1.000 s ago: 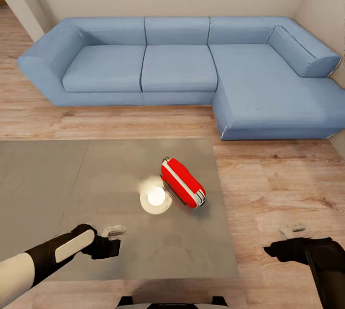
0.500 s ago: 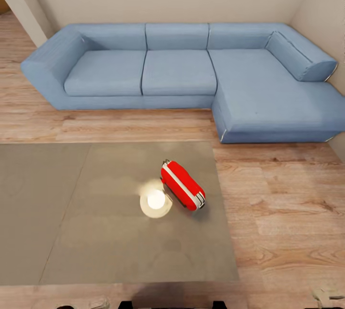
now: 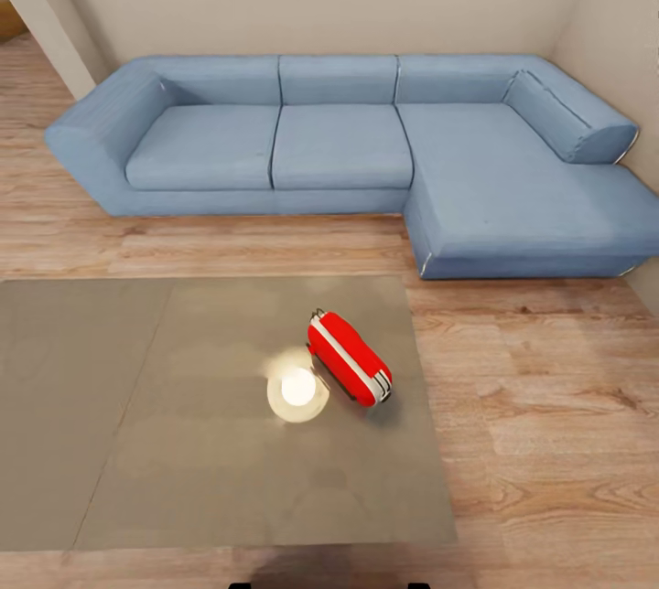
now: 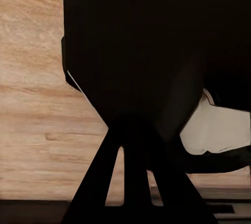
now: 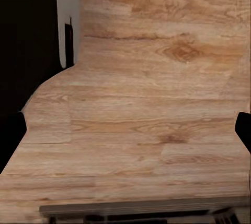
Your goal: Turn on the radio receiver that's on the table in the living room.
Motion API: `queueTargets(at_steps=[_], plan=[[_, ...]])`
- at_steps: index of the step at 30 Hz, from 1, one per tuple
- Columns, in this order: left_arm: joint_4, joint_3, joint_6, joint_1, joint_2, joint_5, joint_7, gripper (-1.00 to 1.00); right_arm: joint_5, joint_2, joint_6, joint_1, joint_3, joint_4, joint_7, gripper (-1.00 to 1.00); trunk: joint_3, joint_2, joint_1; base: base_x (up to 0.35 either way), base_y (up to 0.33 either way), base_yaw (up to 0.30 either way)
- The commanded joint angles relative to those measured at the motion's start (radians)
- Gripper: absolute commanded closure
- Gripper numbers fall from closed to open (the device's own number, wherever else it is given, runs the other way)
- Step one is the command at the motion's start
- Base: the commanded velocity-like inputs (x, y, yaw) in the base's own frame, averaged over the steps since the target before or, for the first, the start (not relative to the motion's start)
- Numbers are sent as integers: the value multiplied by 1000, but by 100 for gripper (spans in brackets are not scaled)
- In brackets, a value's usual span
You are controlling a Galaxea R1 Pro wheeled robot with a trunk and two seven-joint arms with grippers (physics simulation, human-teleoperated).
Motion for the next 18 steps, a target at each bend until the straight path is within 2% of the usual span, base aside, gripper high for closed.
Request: queueTargets(at_steps=[1,2,5,7,11,14,18], plan=[[6,0,-11,12,-3,-2,0,100,1,2,-21,0,2,62,-57,-100,2,0,0,0,0,0],[9,0,-15,16,-4,-2,0,100,2,2,-32,0,3,88,-83,-100,3,0,0,0,0,0],[27,0,-28,32,-11,-3,0,100,4,5,-94,0,7,208,-227,-100,8,0,0,0,0,0],[38,0,-31,40,-18,-4,0,100,4,5,-117,0,15,251,-283,-100,11,0,0,0,0,0],[48,0,-36,59,-31,-4,0,100,4,17,-131,0,26,279,-319,-100,18,0,0,0,0,0],[52,0,-52,65,-35,-4,0,100,4,30,-135,0,29,284,-326,-100,22,0,0,0,0,0],[57,0,-70,66,-35,-4,0,100,4,33,-146,0,31,285,-327,-100,29,0,0,0,0,0]])
